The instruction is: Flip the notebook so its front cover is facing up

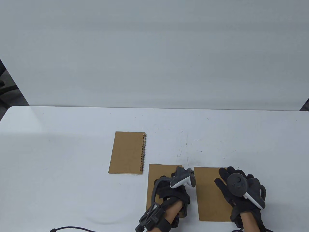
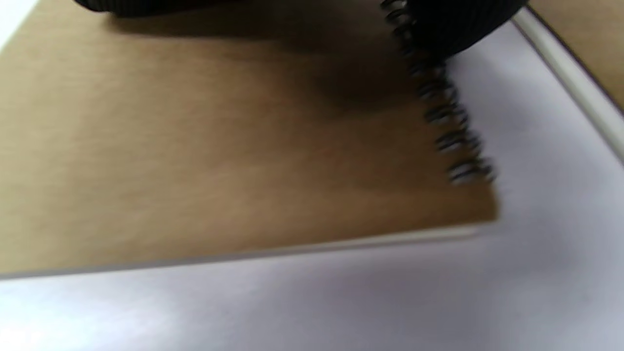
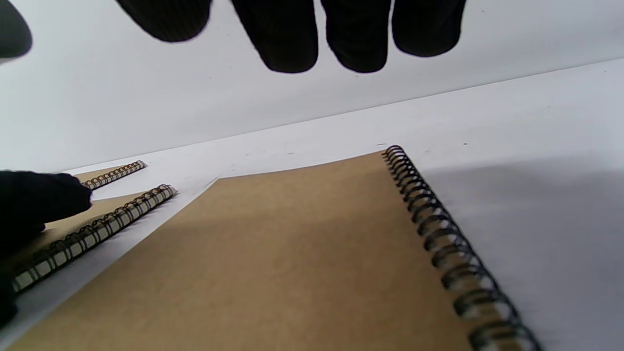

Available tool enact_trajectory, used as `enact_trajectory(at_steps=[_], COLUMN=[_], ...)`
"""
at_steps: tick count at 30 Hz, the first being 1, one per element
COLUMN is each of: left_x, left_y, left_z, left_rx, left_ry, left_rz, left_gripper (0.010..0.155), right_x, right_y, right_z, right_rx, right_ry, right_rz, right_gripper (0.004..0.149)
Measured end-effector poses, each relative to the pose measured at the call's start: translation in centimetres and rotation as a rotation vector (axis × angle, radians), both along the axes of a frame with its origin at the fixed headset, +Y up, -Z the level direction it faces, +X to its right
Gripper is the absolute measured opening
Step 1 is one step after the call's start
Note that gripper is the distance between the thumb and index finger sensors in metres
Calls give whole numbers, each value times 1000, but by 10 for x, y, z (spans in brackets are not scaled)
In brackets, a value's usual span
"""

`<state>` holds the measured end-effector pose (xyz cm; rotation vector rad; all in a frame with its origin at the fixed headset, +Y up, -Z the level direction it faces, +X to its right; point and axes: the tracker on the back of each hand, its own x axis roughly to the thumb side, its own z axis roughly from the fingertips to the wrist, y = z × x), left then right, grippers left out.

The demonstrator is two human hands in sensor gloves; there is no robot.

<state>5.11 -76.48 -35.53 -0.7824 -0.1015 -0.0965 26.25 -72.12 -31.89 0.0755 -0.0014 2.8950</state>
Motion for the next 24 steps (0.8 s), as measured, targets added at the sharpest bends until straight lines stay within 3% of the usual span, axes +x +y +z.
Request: enact_trajectory(at_steps=[3, 12, 15, 19, 21, 24], left_x=[6, 9, 5, 0, -5, -17], left_y=[-1, 0, 10, 27, 36, 61], left_z=[-1, 1, 0, 1, 1, 2], left_rx=[53, 70, 69, 185, 186, 201], left_ry=[31, -16, 10, 27, 31, 68], left_rz=[-12, -91, -23, -6, -12, 53], left_gripper=[103, 97, 93, 86, 86, 86], right_x=[0, 3, 1, 3, 5, 6], right_y=[-1, -3, -3, -1, 0, 1], right_z=[1, 1, 1, 1, 1, 1], right_rx=[-6, -15, -20, -9, -13, -10], right_ry=[1, -6, 1, -3, -2, -3], right_rz=[3, -27, -15, -18, -31, -42], right_gripper=[61, 61, 61, 61, 61, 61])
